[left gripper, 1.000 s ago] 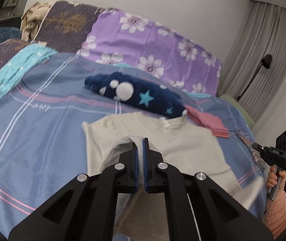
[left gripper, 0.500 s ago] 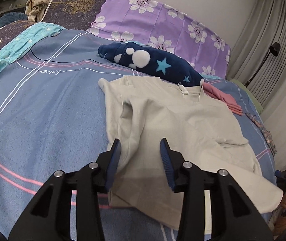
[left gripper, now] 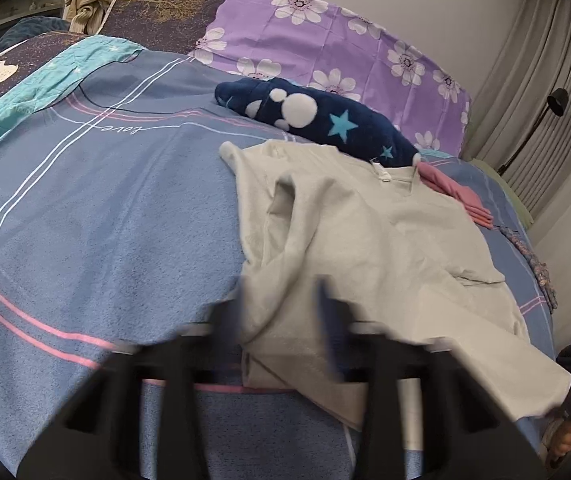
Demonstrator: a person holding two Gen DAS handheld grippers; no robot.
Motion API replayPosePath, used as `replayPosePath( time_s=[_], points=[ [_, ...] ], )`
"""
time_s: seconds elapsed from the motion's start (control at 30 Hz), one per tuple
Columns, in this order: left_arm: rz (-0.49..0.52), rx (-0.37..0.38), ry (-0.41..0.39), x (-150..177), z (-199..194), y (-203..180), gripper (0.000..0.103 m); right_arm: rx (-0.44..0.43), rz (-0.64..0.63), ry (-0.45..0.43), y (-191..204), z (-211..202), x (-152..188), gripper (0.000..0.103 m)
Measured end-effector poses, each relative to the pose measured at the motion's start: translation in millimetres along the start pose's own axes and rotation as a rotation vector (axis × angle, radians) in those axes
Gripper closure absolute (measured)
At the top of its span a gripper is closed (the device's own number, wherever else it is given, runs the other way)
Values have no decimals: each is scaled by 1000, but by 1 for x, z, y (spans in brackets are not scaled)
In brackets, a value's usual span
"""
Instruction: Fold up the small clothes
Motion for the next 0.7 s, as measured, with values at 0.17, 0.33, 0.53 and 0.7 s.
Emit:
replayPosePath(
  time_s=[0.17, 0.33, 0.53, 0.7],
  points=[
    [-12, 57, -76, -16, -23, -15, 102, 22, 38, -241, -15, -50, -56, 101],
    [6, 93, -171, -52, -47, -34, 102, 75, 127, -342, -52, -66, -129, 101],
    [-5, 66, -205, -94, -30, -37, 102, 175, 205, -322, -103, -19, -224, 101],
    [-13, -39, -161, -114, 12, -22, 102, 286, 303, -203, -156, 61, -264, 101]
  ],
)
Point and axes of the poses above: each gripper's, at about its wrist camera, not at the fingertips, and z roughly the way its jaws point, y to its left, x to its underside, the point moved 4 cm from there along z, roughly the way its jaws point, and after that the axes turned 14 degrees about x, right-handed, at the moved point
